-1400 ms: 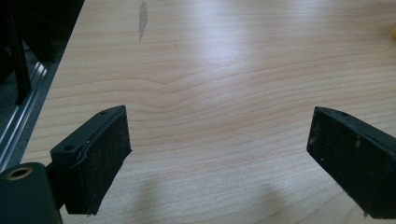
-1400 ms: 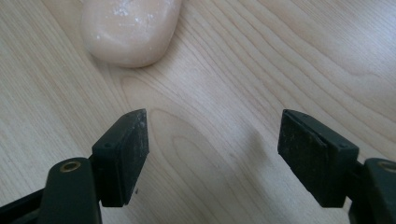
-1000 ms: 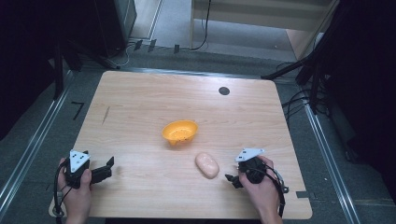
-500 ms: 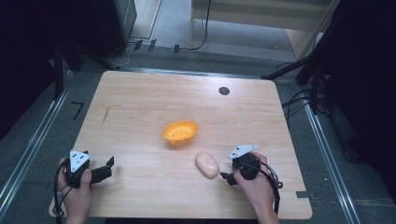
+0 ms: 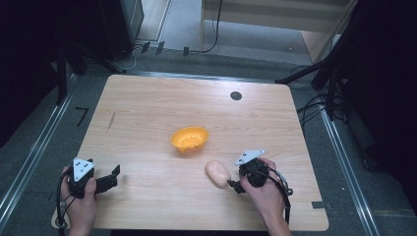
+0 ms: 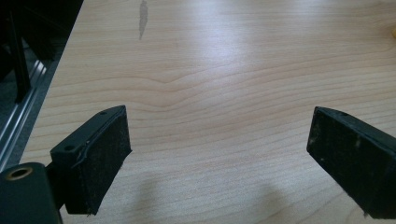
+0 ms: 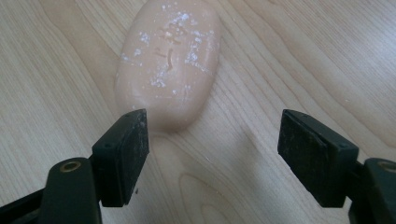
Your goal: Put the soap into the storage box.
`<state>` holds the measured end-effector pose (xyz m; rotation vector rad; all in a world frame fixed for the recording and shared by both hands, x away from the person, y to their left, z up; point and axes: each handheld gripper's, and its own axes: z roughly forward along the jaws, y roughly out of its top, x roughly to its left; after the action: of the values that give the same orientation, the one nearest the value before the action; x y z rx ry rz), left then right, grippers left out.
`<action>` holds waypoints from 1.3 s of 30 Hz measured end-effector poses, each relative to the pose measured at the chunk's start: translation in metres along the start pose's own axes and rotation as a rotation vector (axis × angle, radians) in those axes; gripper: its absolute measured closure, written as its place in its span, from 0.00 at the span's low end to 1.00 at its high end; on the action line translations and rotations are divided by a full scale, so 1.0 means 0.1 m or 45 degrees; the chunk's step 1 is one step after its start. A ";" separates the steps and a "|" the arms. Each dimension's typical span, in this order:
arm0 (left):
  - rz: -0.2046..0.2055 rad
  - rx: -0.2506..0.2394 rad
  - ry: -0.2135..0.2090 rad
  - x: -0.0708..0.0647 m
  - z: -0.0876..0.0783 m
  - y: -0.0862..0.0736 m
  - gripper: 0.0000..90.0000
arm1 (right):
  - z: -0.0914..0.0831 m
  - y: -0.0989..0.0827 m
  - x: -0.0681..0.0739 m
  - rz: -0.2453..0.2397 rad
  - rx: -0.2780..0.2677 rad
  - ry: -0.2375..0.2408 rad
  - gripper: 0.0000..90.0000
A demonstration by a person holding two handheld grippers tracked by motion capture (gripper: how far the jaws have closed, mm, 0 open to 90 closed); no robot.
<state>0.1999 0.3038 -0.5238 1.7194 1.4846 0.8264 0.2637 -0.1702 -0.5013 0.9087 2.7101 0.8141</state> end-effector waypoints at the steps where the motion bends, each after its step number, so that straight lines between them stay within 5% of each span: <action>1: 0.000 0.001 0.000 0.00 0.00 0.00 0.07 | 0.00 0.01 0.00 -0.004 -0.003 0.002 0.28; 39: -0.004 0.007 -0.003 0.01 0.00 0.00 0.07 | 0.22 0.37 0.19 0.038 0.054 0.063 0.29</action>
<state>0.2007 0.3045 -0.5237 1.7212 1.4891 0.8189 0.2745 -0.1241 -0.4991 0.9529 2.7727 0.7977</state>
